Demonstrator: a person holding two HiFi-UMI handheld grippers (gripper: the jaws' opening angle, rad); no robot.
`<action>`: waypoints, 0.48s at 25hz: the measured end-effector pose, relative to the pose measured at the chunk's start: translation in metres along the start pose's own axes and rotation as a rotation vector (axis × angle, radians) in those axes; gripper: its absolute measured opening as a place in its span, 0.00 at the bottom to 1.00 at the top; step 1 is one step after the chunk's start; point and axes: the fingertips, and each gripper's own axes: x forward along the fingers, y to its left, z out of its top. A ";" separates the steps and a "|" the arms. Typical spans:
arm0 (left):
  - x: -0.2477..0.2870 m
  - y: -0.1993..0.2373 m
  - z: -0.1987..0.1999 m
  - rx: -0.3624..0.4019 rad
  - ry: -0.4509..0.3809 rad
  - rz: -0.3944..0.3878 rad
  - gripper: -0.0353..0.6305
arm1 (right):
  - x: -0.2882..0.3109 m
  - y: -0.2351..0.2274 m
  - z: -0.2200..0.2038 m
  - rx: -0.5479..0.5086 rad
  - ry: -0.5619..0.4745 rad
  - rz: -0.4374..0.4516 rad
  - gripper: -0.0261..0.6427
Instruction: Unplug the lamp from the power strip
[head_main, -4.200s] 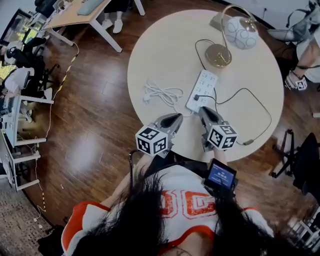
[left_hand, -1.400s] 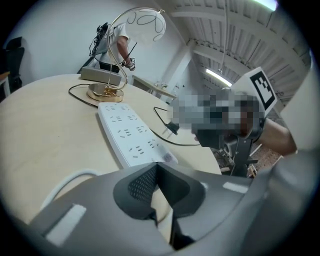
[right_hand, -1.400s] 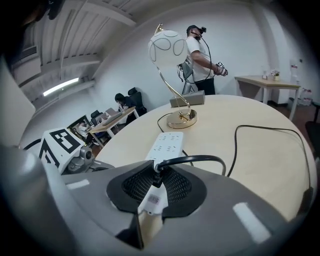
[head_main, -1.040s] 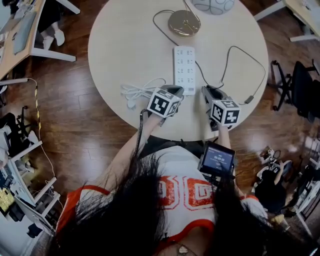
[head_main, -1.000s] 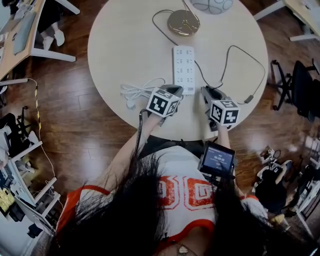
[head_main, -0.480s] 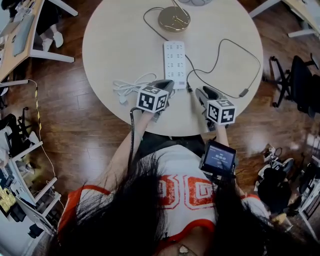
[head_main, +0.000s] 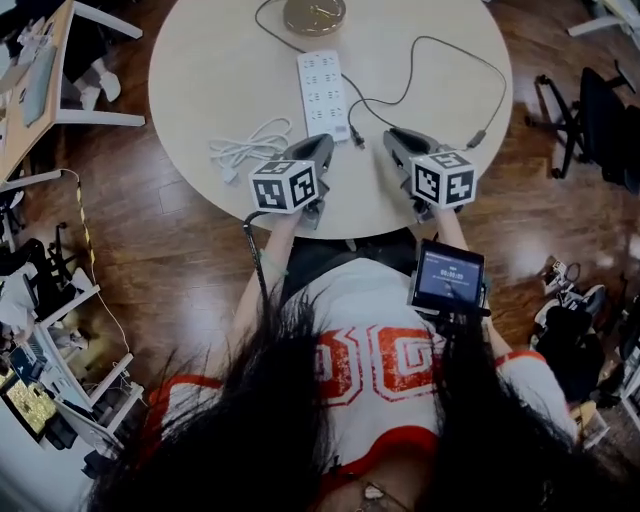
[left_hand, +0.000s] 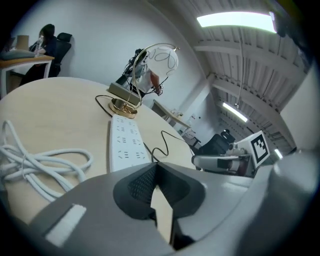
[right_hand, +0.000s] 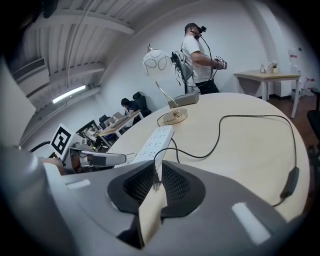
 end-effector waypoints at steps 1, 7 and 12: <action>-0.005 -0.002 0.003 -0.008 -0.025 0.000 0.05 | 0.002 0.005 0.002 -0.009 -0.003 0.012 0.10; -0.026 -0.029 0.003 -0.058 -0.138 0.021 0.05 | -0.009 0.023 0.004 -0.048 -0.024 0.094 0.04; -0.043 -0.036 -0.011 -0.091 -0.169 0.043 0.05 | -0.011 0.038 0.003 -0.046 -0.034 0.158 0.04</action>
